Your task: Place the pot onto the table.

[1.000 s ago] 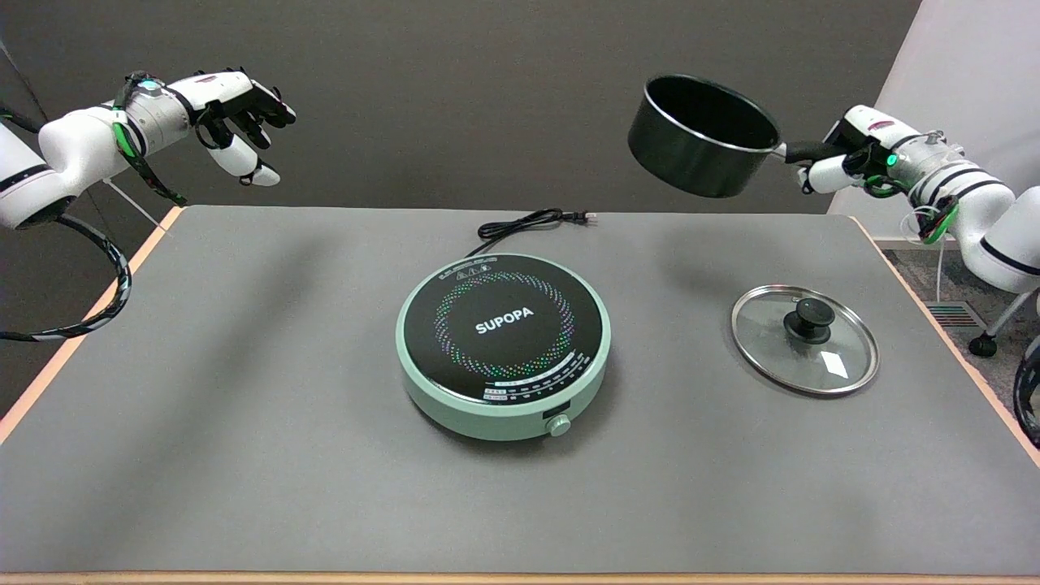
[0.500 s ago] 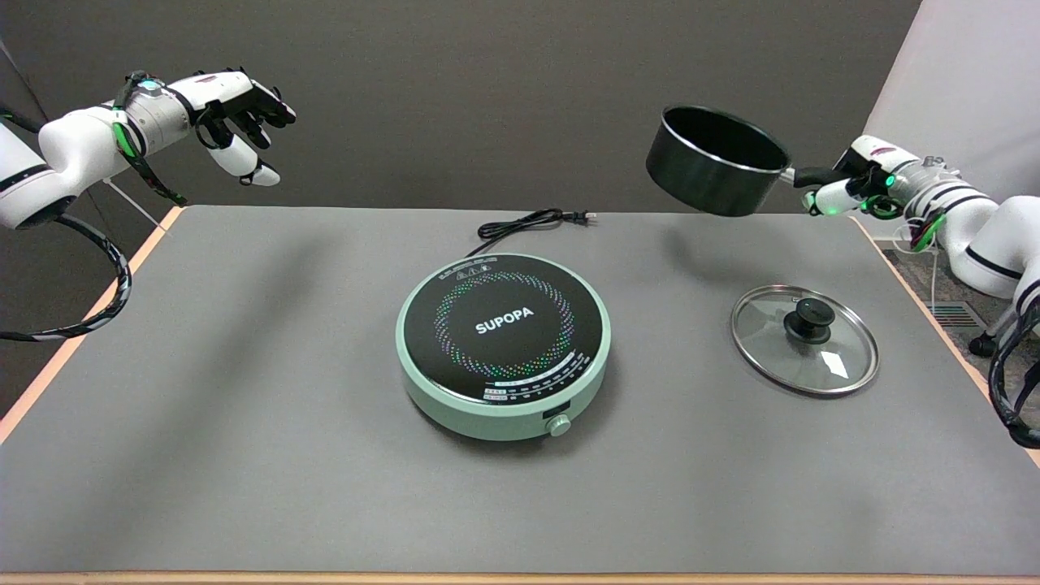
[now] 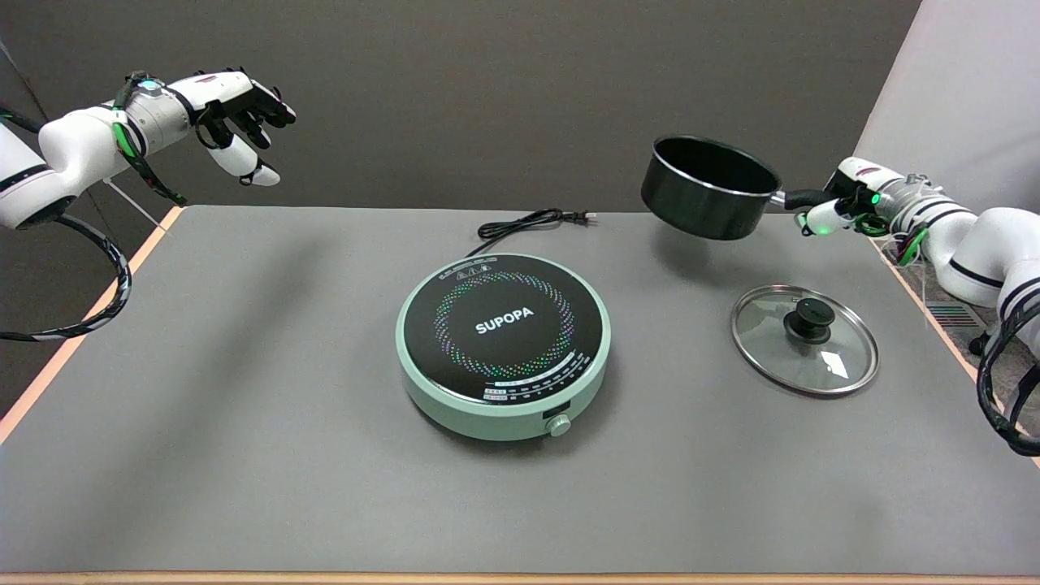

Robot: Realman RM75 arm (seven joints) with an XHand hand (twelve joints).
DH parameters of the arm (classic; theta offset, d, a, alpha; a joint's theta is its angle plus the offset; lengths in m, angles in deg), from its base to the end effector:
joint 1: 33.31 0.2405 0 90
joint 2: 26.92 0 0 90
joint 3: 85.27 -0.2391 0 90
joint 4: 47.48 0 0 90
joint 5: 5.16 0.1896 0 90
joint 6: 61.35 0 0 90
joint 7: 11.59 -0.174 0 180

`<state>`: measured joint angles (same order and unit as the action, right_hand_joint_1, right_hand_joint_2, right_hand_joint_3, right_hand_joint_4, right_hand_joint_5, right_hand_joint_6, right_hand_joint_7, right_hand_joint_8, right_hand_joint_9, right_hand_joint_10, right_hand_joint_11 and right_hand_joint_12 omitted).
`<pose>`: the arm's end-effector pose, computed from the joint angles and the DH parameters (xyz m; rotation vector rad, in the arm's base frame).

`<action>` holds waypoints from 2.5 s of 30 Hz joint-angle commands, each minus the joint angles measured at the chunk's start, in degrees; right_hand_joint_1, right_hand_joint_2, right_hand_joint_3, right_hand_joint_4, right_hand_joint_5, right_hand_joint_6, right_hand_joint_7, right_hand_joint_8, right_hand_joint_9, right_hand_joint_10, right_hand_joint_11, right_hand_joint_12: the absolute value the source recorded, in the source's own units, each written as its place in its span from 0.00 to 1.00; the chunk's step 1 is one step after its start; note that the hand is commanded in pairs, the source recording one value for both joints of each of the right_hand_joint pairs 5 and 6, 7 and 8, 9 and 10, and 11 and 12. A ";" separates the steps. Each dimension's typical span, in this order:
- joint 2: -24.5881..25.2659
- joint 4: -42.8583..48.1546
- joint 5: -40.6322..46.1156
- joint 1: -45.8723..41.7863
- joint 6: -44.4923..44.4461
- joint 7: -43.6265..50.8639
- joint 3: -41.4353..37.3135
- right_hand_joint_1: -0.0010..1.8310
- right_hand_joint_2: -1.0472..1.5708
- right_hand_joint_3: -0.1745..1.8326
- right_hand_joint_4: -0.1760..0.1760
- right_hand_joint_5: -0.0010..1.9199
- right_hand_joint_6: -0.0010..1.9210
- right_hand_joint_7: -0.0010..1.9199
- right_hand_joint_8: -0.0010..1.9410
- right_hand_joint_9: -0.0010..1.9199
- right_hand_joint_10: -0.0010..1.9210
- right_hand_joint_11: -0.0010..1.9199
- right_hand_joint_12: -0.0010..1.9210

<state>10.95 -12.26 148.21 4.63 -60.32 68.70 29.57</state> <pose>-0.1971 -0.3968 0.6070 1.0129 -0.3446 0.1283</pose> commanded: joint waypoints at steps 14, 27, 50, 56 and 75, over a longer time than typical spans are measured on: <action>1.08 5.77 -3.14 -4.77 -5.75 0.14 1.96 0.56 0.83 0.41 0.26 0.91 0.91 0.91 0.90 0.91 0.91 0.91 0.91; 3.47 5.29 -7.19 -3.60 -6.74 0.35 2.47 0.56 0.82 0.42 0.28 0.92 0.92 0.92 0.91 0.92 0.92 0.92 0.92; 4.43 6.52 -14.42 -3.63 -7.08 0.43 2.52 0.53 0.80 0.41 0.34 0.93 0.93 0.93 0.92 0.93 0.93 0.93 0.93; 4.43 7.00 -16.64 -3.55 -7.08 0.43 2.52 0.48 0.79 0.38 0.44 0.94 0.94 0.94 0.93 0.94 0.94 0.94 0.94; 4.19 8.35 -21.35 -4.06 -7.59 0.62 2.52 0.60 0.17 0.57 0.08 0.20 0.20 0.20 0.20 0.20 0.20 0.20 0.20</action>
<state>15.20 -4.97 130.67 0.92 -67.44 69.11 32.04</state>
